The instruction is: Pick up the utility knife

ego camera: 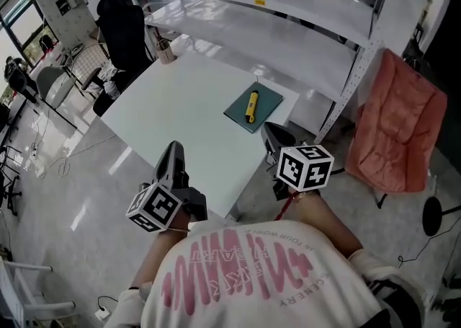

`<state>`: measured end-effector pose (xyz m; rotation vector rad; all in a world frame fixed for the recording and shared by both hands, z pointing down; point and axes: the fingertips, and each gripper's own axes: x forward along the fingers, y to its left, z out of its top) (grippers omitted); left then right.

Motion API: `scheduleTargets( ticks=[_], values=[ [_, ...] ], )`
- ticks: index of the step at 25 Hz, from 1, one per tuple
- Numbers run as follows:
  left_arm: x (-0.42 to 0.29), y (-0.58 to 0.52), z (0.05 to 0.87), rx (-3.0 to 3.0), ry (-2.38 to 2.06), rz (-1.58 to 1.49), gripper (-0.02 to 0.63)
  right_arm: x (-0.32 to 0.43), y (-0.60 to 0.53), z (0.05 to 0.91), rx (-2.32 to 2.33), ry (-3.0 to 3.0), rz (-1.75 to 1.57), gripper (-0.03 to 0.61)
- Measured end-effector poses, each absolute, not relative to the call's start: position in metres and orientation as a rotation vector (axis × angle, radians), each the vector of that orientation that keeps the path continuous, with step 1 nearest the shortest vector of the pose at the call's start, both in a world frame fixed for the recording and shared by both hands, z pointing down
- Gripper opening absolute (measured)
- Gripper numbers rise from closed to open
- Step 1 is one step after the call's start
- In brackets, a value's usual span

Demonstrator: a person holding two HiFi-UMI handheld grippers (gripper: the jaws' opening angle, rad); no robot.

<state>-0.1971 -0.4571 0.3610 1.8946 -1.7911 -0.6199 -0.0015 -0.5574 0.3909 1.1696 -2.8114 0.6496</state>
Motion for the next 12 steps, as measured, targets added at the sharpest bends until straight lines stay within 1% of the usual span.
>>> scheduleTargets(
  ticks=[6, 12],
  values=[
    [-0.217, -0.493, 0.389, 1.818, -1.775, -0.567, 0.025, -0.023, -0.626, 0.419, 1.149, -2.74, 0.62, 0.017],
    [-0.229, -0.504, 0.421, 1.75, -1.774, -0.515, 0.025, -0.036, -0.7, 0.492, 1.123, -2.538, 0.676, 0.017]
  ],
)
